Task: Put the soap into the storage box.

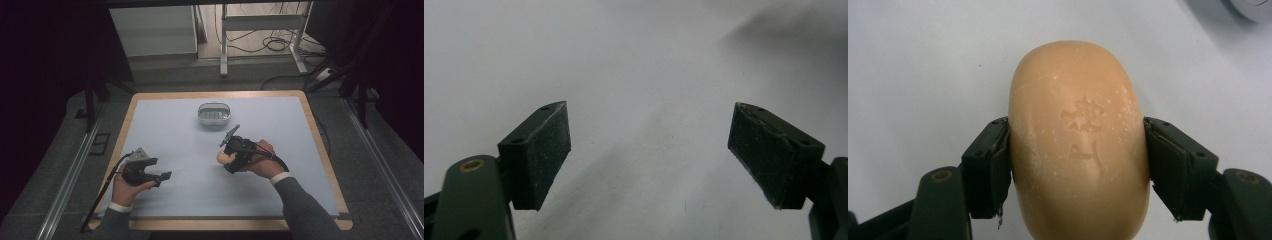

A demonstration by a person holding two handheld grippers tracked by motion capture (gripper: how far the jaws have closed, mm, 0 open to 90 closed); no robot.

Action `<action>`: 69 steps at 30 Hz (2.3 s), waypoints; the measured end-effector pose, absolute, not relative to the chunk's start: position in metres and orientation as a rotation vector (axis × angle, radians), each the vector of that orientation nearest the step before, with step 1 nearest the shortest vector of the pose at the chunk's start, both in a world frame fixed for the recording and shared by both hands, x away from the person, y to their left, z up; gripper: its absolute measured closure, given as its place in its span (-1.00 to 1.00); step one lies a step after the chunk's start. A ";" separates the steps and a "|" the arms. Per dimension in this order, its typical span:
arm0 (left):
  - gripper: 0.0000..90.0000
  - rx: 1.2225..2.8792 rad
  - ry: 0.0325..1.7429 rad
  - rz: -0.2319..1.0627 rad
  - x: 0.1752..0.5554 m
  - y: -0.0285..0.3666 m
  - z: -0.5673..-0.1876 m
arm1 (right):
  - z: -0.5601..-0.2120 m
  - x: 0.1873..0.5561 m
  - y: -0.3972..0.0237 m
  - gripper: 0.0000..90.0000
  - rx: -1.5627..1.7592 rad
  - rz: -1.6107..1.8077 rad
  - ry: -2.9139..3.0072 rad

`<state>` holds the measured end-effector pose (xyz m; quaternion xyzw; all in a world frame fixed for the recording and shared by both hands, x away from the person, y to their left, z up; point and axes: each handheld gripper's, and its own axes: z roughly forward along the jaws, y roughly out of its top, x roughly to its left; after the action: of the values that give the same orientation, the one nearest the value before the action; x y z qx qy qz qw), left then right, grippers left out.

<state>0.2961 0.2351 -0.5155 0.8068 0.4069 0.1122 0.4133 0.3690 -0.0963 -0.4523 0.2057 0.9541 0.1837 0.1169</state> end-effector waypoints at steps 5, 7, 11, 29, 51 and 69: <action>-0.61 2.032 1.026 0.282 0.296 0.234 -0.516 | -0.448 0.375 -0.098 -0.29 0.607 0.560 2.787; -0.61 2.034 1.026 0.281 0.296 0.234 -0.516 | -0.448 0.379 -0.099 -0.29 0.616 0.561 2.785; -0.61 2.040 1.022 0.280 0.297 0.234 -0.517 | -0.447 0.386 -0.099 -0.29 0.628 0.556 2.791; -0.61 2.028 1.019 0.284 0.296 0.232 -0.516 | -0.443 0.406 -0.104 -0.29 0.685 0.577 2.780; -0.61 2.035 1.025 0.266 0.297 0.228 -0.518 | -0.433 0.430 -0.100 -0.29 0.688 0.591 2.768; -0.61 2.039 1.022 0.255 0.297 0.227 -0.519 | -0.427 0.448 -0.094 -0.29 0.665 0.605 2.768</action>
<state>0.2974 0.2267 -0.5187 0.8102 0.4059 0.1011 0.4107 0.4479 -0.0942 -0.4272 0.2269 0.9448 0.2066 0.1151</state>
